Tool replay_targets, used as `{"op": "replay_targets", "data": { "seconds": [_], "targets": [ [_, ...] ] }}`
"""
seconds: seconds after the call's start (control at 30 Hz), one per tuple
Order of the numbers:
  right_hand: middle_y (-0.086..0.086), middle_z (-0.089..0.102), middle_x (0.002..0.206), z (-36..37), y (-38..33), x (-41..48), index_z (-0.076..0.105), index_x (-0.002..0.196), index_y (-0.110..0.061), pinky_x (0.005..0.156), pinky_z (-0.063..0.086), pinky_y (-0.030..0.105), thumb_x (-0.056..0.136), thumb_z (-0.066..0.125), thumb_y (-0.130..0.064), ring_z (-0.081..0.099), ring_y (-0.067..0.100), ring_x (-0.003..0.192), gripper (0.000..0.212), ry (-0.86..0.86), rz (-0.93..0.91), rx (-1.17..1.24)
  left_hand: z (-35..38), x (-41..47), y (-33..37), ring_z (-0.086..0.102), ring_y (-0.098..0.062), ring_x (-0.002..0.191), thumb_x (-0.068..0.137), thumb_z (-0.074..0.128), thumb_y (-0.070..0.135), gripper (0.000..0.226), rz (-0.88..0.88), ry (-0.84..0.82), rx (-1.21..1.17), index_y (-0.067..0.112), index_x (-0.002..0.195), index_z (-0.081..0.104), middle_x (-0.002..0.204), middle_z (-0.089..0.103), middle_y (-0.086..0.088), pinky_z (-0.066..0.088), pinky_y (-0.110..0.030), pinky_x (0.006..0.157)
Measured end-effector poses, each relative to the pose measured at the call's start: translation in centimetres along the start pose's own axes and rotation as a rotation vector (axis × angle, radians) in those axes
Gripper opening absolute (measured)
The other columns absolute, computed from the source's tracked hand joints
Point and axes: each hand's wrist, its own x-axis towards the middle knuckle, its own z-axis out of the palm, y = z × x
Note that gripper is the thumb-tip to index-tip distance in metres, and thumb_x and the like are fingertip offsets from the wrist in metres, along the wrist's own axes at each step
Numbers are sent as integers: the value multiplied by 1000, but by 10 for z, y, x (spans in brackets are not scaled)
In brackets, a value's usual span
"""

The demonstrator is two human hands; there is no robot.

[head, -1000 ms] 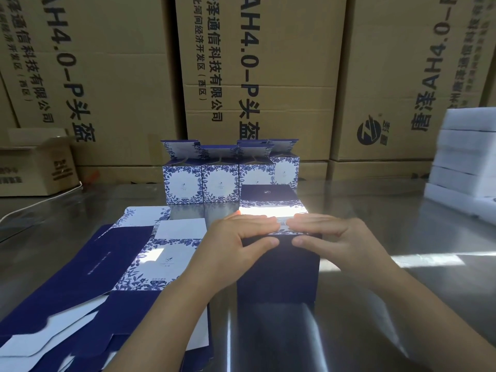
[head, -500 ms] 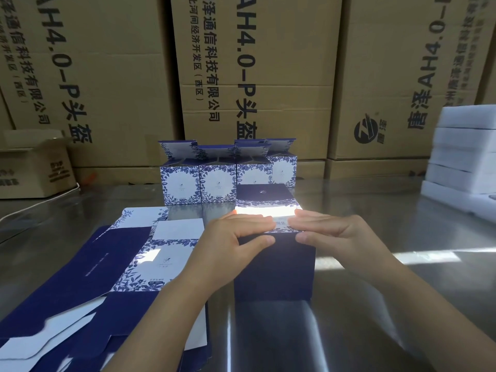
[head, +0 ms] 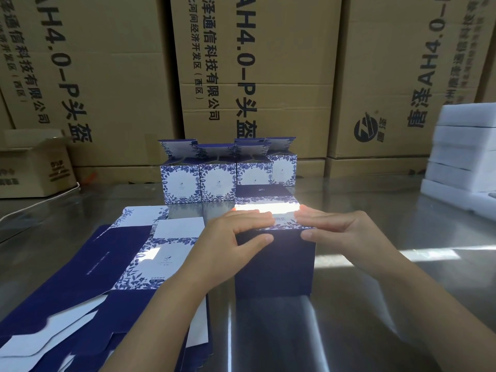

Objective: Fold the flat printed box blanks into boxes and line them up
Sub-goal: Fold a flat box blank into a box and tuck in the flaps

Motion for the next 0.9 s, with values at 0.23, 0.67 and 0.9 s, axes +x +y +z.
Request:
{"op": "replay_targets", "data": {
  "seconds": [0.23,0.67,0.9],
  "targets": [
    [-20,70,102,-5,5,1,75,100,-19,84,37,-1,78,73,-7,54,-11,112,26,25,9,-27,-3,-1,-5,49,14,113,82,70,10,32,-20,88,-49,40,95,68,105,65,26,31,-4,96],
    [-20,71,102,-5,9,1,75,101,-20,83,37,-2,78,74,-10,55,-12,110,25,103,32,-31,-5,1,-10,60,8,97,78,73,4,15,-78,242,-75,18,83,76,88,71,16,41,-6,89],
    [-22,54,126,9,12,0,74,99,-23,82,42,3,82,70,-6,55,-16,105,24,193,-16,-72,-1,-1,-14,54,4,108,80,71,11,10,-60,210,-5,20,79,65,105,64,21,41,-17,92]
  ]
}}
